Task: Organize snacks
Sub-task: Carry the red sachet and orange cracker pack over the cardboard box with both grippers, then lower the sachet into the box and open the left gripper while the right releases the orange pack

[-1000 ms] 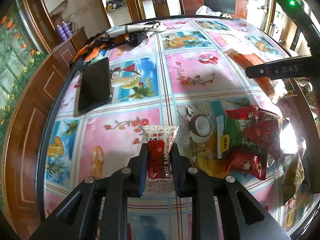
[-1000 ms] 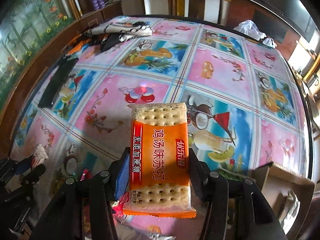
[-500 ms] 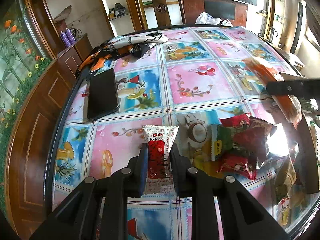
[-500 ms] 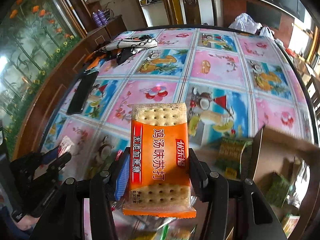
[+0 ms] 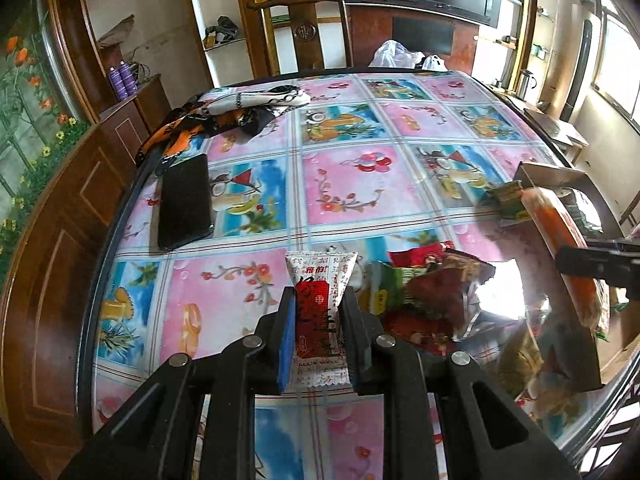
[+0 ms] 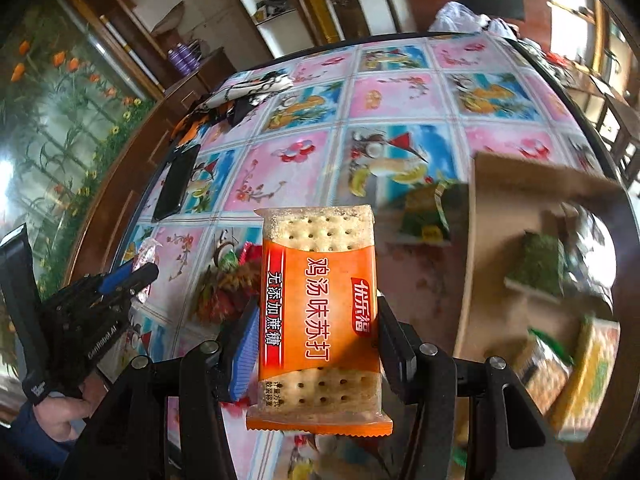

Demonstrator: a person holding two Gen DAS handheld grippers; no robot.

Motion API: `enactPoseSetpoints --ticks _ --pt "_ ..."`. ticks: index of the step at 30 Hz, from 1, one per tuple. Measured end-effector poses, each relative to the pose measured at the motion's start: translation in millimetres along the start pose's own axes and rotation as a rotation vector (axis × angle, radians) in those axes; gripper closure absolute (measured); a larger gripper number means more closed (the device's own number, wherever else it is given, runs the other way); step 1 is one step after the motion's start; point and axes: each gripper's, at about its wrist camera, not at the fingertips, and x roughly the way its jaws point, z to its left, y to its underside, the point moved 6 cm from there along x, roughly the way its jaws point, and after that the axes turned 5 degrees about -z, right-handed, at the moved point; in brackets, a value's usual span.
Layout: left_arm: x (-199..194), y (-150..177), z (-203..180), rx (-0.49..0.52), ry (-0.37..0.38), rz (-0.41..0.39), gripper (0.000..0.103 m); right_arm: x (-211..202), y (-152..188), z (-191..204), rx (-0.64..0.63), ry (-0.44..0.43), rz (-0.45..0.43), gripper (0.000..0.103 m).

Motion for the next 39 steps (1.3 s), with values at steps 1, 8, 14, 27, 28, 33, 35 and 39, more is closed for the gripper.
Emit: enactPoseSetpoints --ticks 1,8,14,27,28,33,35,39 --pt "-1.9 -0.8 -3.0 0.001 0.008 -0.003 0.083 -3.6 3.3 -3.4 0.01 0.003 -0.003 0.046" --pt "-10.4 -10.3 -26.2 -0.016 0.11 -0.014 0.083 -31.0 17.9 -33.7 0.096 0.027 -0.039 0.046" --pt "-15.0 -19.8 -57.6 0.028 0.149 -0.02 0.083 -54.8 28.0 -63.1 0.155 0.065 -0.077 0.046" --pt "-27.7 -29.4 -161.9 0.189 0.297 -0.037 0.083 -106.0 56.8 -130.3 0.286 0.148 -0.133 0.046" --pt "-29.0 -29.4 -172.2 0.207 0.311 -0.039 0.083 -108.0 58.3 -133.1 0.29 0.152 -0.134 0.046" --pt "-31.2 -28.6 -209.2 0.264 0.359 -0.036 0.082 -119.6 69.2 -151.2 0.318 0.172 -0.142 0.046" --pt "-29.8 -27.7 -221.5 0.278 0.378 -0.028 0.082 -121.5 72.5 -156.2 0.329 0.174 -0.139 0.046" --pt "-25.4 -25.8 -243.5 0.294 0.409 -0.01 0.082 -124.5 74.9 -165.4 0.336 0.176 -0.131 0.046"
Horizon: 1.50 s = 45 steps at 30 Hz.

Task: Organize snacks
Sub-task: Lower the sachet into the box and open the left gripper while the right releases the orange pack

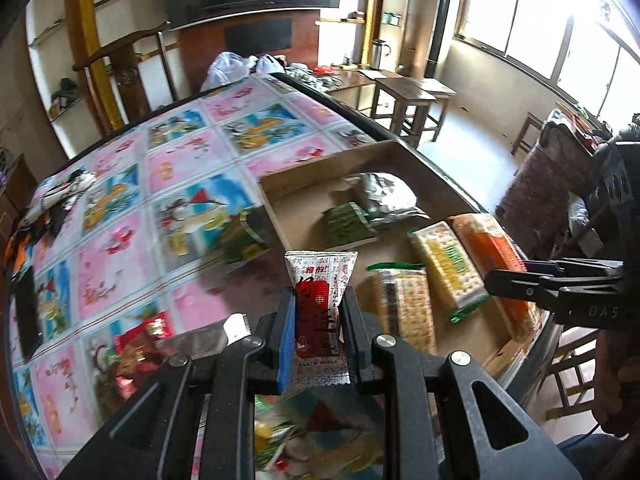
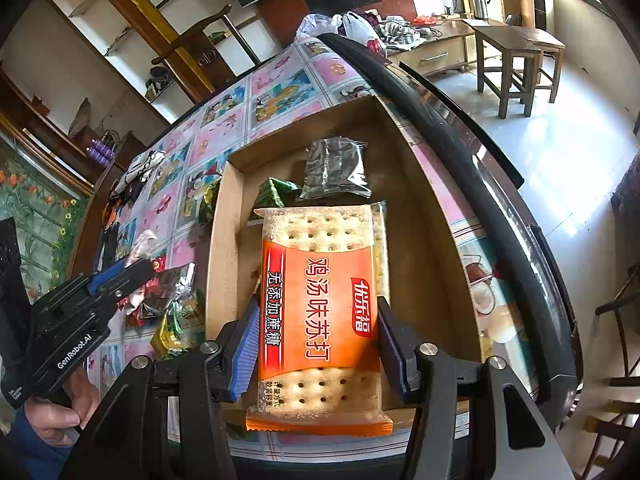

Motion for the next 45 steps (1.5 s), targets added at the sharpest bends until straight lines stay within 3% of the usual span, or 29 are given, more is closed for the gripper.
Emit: enactPoseSetpoints --ticks 8,20,27,37,41,45 --pt "39.6 -8.8 -22.8 -0.003 0.046 0.053 0.082 15.9 -23.7 -7.9 -0.033 0.015 0.027 0.046" --pt "89.2 -12.3 -26.2 -0.027 0.028 0.107 0.082 67.6 -84.1 -8.2 -0.086 0.046 0.047 0.046" --pt "100.7 -11.0 -29.3 -0.018 0.022 0.122 0.082 93.9 -90.0 -11.8 -0.092 0.078 0.079 0.046" --pt "102.7 -6.0 -35.8 0.001 0.032 0.127 0.082 100.5 -92.9 -26.7 -0.076 0.125 0.082 0.045" --pt "100.4 -4.5 -37.8 0.005 0.038 0.129 0.076 94.9 -92.6 -28.5 -0.06 0.113 0.086 0.044" --pt "94.2 -4.9 -40.5 0.003 0.052 0.115 0.057 82.5 -92.0 -25.1 -0.073 0.107 0.066 0.041"
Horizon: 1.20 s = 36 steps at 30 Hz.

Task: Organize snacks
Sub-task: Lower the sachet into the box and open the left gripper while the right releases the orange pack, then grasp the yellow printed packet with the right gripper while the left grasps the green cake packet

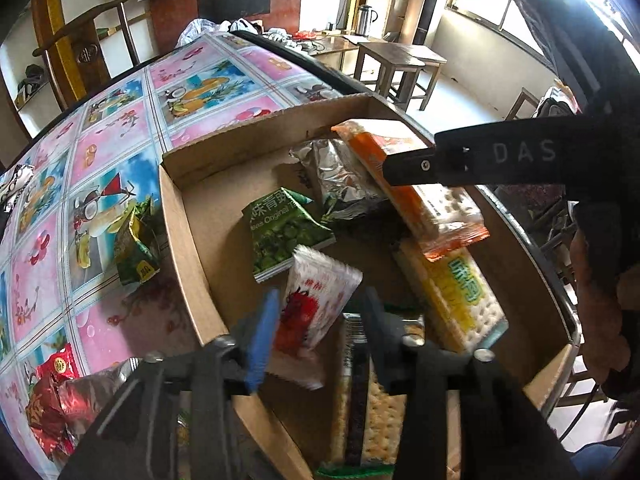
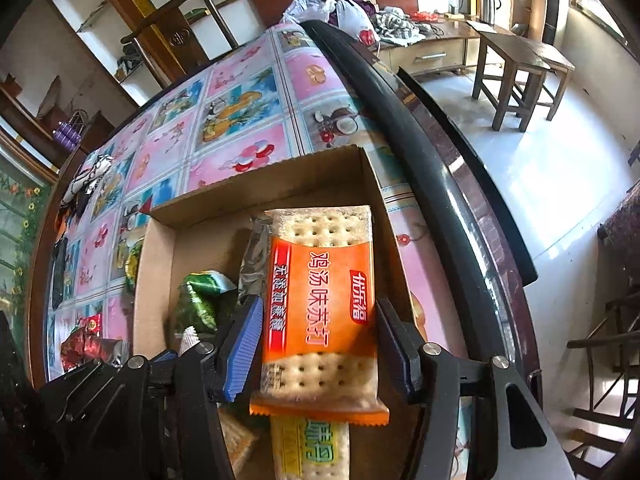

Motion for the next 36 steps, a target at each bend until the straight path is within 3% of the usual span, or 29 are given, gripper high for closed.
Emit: enactPoseSetpoints --ticks 11,24,36 --pt "-38.0 8.5 -0.4 0.026 -0.007 -0.055 0.052 -52.4 17.5 18.0 -0.002 -0.072 -0.094 0.039" --pt "-93.6 37.2 55.2 -0.086 -0.06 -0.108 0.051 -73.9 51.0 91.4 -0.039 -0.224 -0.135 0.039" --pt "-121.6 102.0 135.0 -0.278 -0.115 -0.079 0.051 -48.2 92.9 158.5 -0.13 -0.293 0.037 0.039"
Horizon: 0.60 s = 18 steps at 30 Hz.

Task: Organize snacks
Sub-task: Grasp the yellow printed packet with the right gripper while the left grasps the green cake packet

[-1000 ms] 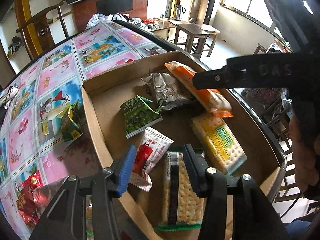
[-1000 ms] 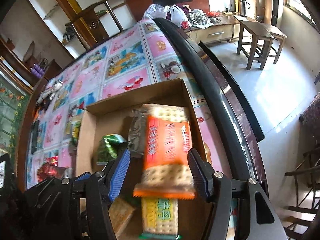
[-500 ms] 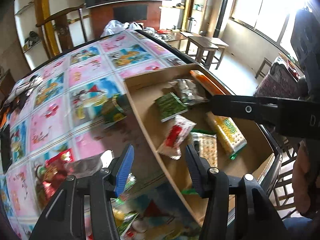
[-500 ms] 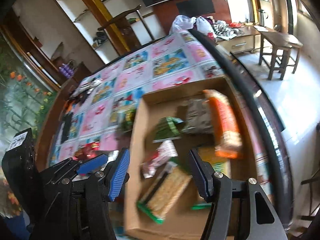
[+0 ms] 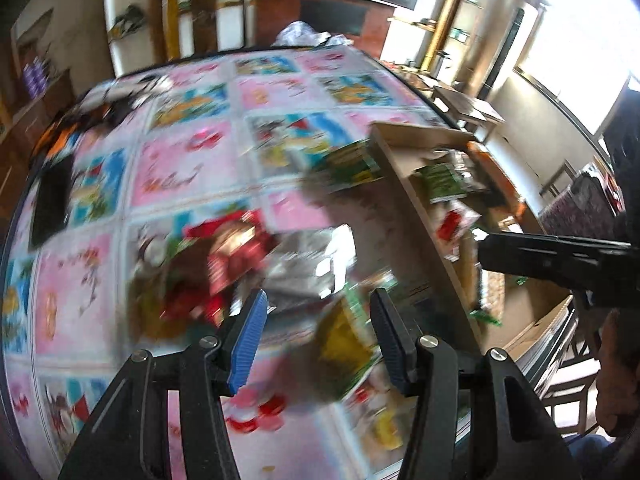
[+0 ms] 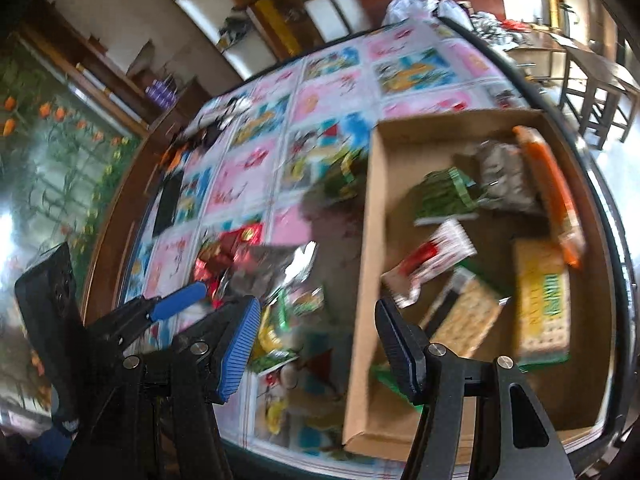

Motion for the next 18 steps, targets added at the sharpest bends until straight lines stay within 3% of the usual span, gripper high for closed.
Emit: enactPoseSetpoints --ticks 8,9,11,12,18 --pt "-9.8 19.8 41.7 -0.064 -0.029 0.01 0.051 35.7 11.8 19.4 -0.016 -0.001 0.082 0.04" --pt "-11.2 21.3 45.3 -0.067 -0.031 0.011 0.051 40.6 12.3 20.7 -0.012 -0.001 0.096 0.044" --pt "-15.1 23.6 53.8 -0.074 -0.039 0.006 0.051 53.6 18.0 25.6 0.003 -0.018 0.15 0.061" --pt "-17.3 24.9 59.3 -0.08 -0.043 0.004 0.051 56.7 21.2 29.7 -0.002 -0.029 0.163 0.061" --pt "-22.3 33.5 86.2 -0.108 -0.058 0.018 0.051 82.8 42.3 64.9 -0.178 0.02 0.211 0.061"
